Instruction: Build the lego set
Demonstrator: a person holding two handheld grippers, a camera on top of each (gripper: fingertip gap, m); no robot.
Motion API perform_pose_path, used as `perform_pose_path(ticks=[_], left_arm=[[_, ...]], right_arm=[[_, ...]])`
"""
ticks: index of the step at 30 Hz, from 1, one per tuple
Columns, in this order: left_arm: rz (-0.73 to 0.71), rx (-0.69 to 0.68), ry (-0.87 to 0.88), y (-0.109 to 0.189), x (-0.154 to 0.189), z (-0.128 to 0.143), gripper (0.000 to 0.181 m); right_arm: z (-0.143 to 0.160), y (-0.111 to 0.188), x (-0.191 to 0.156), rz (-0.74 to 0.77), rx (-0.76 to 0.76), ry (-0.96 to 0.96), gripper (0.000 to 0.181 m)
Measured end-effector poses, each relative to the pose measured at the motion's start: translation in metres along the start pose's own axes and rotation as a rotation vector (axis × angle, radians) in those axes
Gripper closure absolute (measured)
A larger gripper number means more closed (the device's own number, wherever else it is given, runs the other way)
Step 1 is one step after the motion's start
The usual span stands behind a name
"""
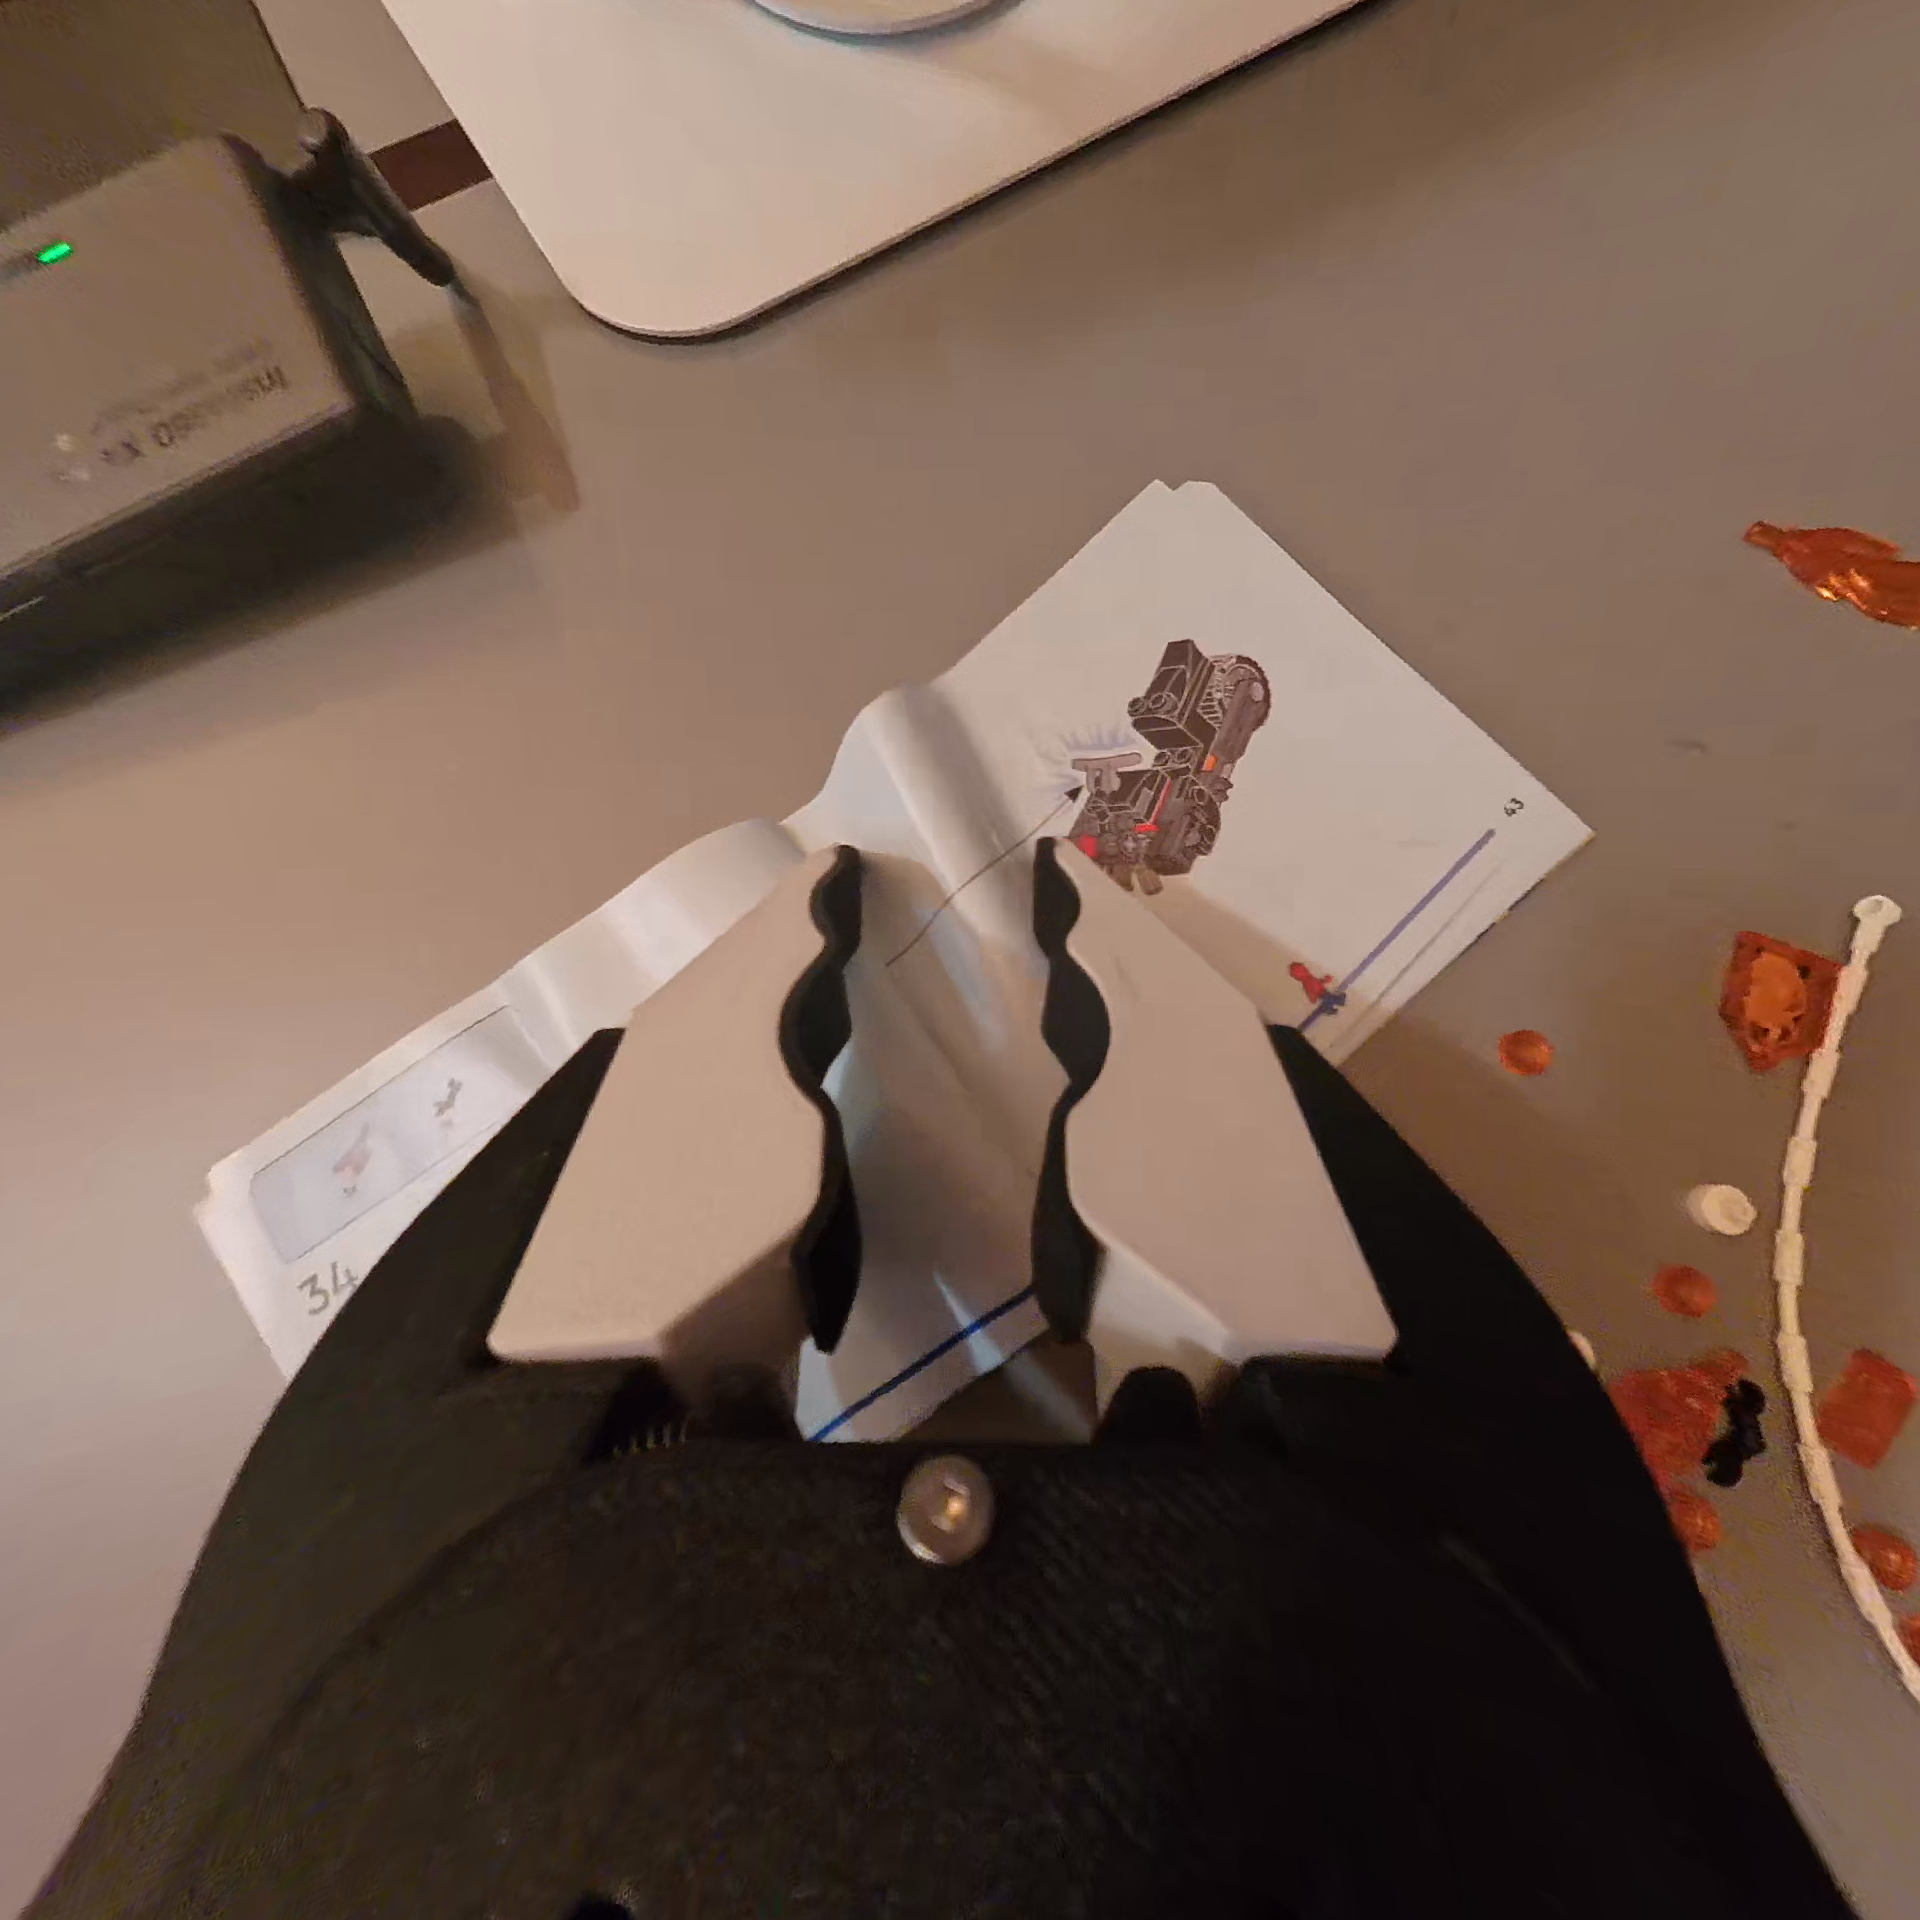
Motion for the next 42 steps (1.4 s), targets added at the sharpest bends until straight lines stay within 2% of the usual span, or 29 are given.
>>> perform_pose_path(ticks=[2, 3, 4, 6, 9, 15, 18, 23, 27, 30, 33, 34, 38, 42], left_arm=[[-0.009, 0.001, -0.004, -0.001, -0.002, -0.001, 0.157], [-0.016, 0.001, -0.007, -0.001, -0.003, -0.001, 0.173], [-0.020, 0.001, -0.006, 0.000, -0.005, -0.001, 0.178], [-0.003, 0.012, 0.018, 0.002, -0.005, -0.001, 0.179], [0.047, 0.073, 0.100, 0.010, -0.007, -0.005, 0.179], [0.257, 0.217, 0.412, 0.030, -0.020, -0.014, 0.180], [0.260, 0.259, 0.455, 0.034, -0.028, -0.015, 0.180], [0.375, 0.304, 0.508, 0.038, -0.015, -0.023, 0.180], [0.451, 0.343, 0.544, 0.043, -0.008, -0.029, 0.181], [0.467, 0.340, 0.555, 0.042, -0.007, -0.029, 0.181], [0.459, 0.336, 0.553, 0.040, -0.007, -0.027, 0.181], [0.446, 0.330, 0.543, 0.039, -0.008, -0.026, 0.181], [0.408, 0.319, 0.503, 0.036, -0.009, -0.023, 0.167], [0.388, 0.409, 0.405, 0.050, -0.007, -0.033, 0.121]], right_arm=[[0.008, 0.007, 0.009, 0.021, 0.006, -0.058, 0.139], [0.008, 0.010, 0.012, 0.021, 0.027, -0.091, 0.140], [0.006, 0.012, 0.014, 0.017, 0.046, -0.123, 0.140], [0.008, 0.011, 0.016, 0.011, 0.054, -0.160, 0.140], [0.026, 0.004, 0.013, 0.010, -0.023, -0.123, 0.139], [0.063, -0.010, 0.008, 0.052, -0.228, -0.031, 0.121], [0.066, -0.013, 0.000, -0.005, -0.223, -0.096, 0.113], [0.079, -0.018, -0.010, -0.046, -0.293, -0.167, 0.109], [0.091, -0.019, -0.009, -0.053, -0.351, -0.199, 0.118], [0.090, -0.019, -0.015, -0.121, -0.343, -0.273, 0.140], [0.086, -0.018, -0.019, -0.181, -0.312, -0.325, 0.181], [0.084, -0.018, -0.019, -0.193, -0.294, -0.345, 0.181], [0.071, -0.014, -0.017, -0.251, -0.211, -0.472, 0.181], [0.061, -0.011, -0.011, -0.286, -0.126, -0.589, 0.181]])
Point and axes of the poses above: each gripper's, where its closed fingertips meet, y back along the fingers, z out of its underside, x = y × z across the jaws, the point moved 3 cm from there along y, back along the fingers, and after that the axes turned 6 degrees about x, right-handed, at the moved point
